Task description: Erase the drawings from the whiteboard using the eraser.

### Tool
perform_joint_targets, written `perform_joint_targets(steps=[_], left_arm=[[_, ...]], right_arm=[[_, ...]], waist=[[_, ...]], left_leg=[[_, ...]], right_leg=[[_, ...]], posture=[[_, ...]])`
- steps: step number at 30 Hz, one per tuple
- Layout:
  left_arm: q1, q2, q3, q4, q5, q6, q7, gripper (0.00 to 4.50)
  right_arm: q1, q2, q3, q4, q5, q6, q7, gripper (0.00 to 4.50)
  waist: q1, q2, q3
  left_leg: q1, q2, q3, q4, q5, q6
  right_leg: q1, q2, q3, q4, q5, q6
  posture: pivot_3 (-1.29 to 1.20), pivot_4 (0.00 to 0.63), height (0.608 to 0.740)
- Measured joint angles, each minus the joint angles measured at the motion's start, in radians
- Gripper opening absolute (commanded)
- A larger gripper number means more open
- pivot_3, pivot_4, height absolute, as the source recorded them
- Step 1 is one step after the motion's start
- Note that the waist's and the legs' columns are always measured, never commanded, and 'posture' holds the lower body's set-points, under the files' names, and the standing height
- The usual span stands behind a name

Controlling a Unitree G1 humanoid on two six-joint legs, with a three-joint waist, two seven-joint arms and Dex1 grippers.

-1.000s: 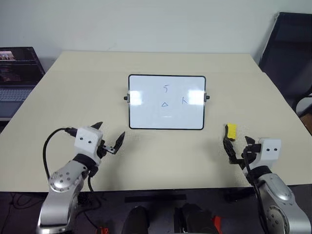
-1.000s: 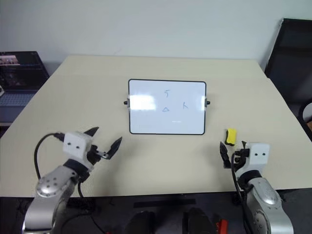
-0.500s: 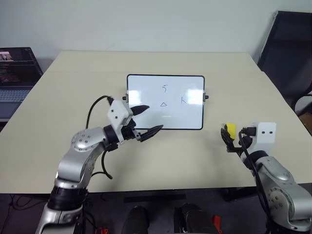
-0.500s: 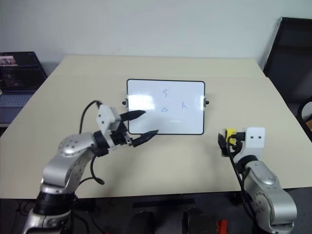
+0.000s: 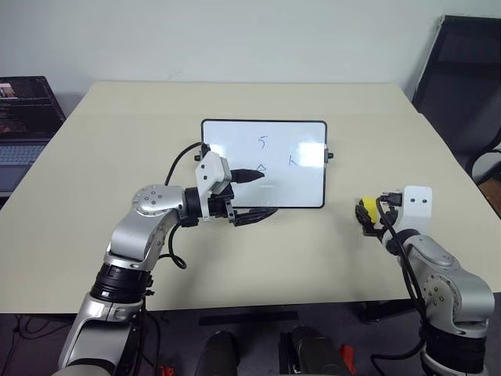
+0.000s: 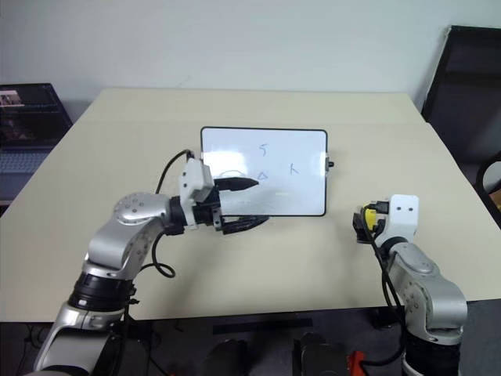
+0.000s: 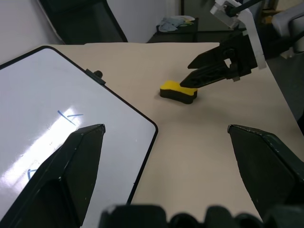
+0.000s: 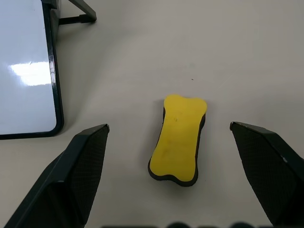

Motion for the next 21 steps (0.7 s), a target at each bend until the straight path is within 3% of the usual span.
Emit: perform_joint_targets(steps=[12, 21], left_arm=[[0.011, 0.005, -0.017, -0.001, 0.001, -0.011, -0.05, 4.5], [0.002, 0.001, -0.046, 0.036, 0.02, -0.053, -0.099, 4.5]], right_arm=[[-0.022, -0.014, 0.034, 0.036, -0.036, 0.001, 0.017, 4.48], [-0.063, -0.002, 0.033, 0.17, -0.091, -0.053, -0.002, 4.48]], waist=[[0.0, 0.0, 0.0], [0.0, 0.0, 0.0]], left_leg=[[0.0, 0.0, 0.0, 0.0, 0.0, 0.0], [0.0, 0.0, 0.001, 0.0, 0.0, 0.0]], right_leg=[[0.0, 0.0, 0.0, 0.0, 0.0, 0.0], [0.0, 0.0, 0.0, 0.0, 0.0, 0.0]], posture=[[0.0, 0.15, 0.74], [0.0, 0.15, 0.74]])
